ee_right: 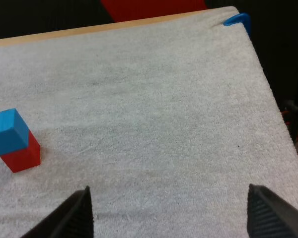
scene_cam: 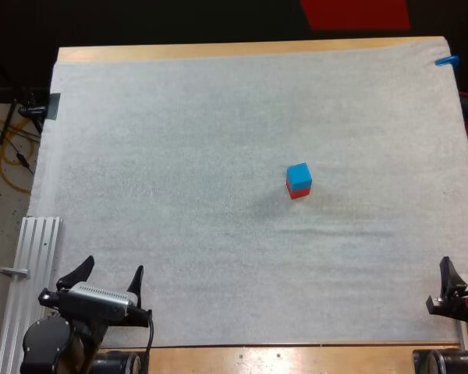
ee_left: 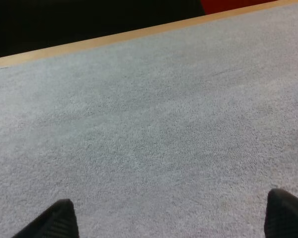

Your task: Stack red cube on blue cube

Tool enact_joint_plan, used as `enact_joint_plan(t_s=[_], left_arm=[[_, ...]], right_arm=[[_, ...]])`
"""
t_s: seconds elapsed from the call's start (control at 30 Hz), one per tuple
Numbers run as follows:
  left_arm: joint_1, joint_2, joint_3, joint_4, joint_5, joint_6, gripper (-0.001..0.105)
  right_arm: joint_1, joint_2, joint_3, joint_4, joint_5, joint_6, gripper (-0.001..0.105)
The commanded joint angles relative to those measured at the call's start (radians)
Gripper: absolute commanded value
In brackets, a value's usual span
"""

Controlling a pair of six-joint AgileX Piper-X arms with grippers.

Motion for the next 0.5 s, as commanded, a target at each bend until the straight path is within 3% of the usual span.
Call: enact_joint_plan(t_s=[0.0,0.47], left_arm=[[-0.002,-0.136,-0.001,-0.014,-0.001,-0.013,0.074],[-0.002,-0.136,-0.001,-0.014,0.008,-0.013,0.074]], right_arm=[[-0.004,-0.04,-0.002,-0.01,-0.023,-0.02,0.063],[-0.004,-0.04,-0.002,-0.01,-0.038,-0.017,0.063]])
